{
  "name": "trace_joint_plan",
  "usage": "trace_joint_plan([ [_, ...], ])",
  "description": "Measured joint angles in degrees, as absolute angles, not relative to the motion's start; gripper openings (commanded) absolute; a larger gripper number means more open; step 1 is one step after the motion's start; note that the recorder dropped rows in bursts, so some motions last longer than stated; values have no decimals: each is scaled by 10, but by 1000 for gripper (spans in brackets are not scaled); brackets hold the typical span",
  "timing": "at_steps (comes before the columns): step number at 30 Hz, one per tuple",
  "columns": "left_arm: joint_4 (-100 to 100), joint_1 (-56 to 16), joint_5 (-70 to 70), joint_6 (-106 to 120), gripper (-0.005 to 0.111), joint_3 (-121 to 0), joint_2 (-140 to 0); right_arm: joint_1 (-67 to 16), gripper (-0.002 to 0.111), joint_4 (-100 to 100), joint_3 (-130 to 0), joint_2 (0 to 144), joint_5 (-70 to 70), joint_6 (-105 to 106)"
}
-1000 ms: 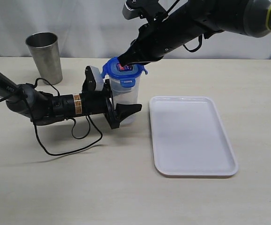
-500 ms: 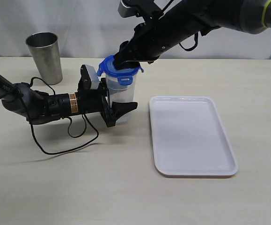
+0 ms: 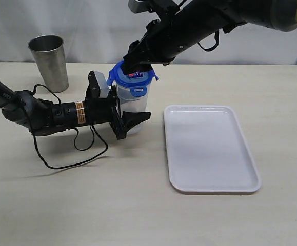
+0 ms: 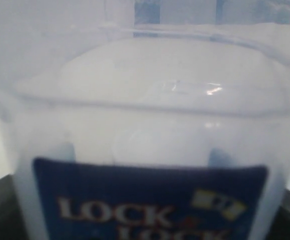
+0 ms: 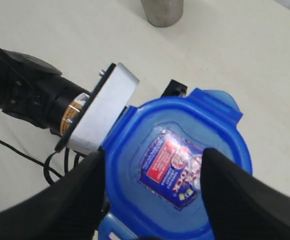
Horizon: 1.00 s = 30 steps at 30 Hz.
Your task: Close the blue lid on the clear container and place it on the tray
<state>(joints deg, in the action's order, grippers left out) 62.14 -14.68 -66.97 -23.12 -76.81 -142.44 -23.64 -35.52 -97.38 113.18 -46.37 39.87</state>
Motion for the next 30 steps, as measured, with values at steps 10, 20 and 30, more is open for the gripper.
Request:
trace_joint_plan([
  [10, 623, -147, -675, -239, 0, -768, -1424, -236, 54, -375, -974, 1121, -429, 385],
  [20, 707, -118, -684, -292, 0, -768, -1413, -236, 54, -185, -974, 1072, -414, 189],
  [30, 725, -109, -687, -250, 0, -667, -1345, -248, 54, -177, -964, 1050, -520, 131],
])
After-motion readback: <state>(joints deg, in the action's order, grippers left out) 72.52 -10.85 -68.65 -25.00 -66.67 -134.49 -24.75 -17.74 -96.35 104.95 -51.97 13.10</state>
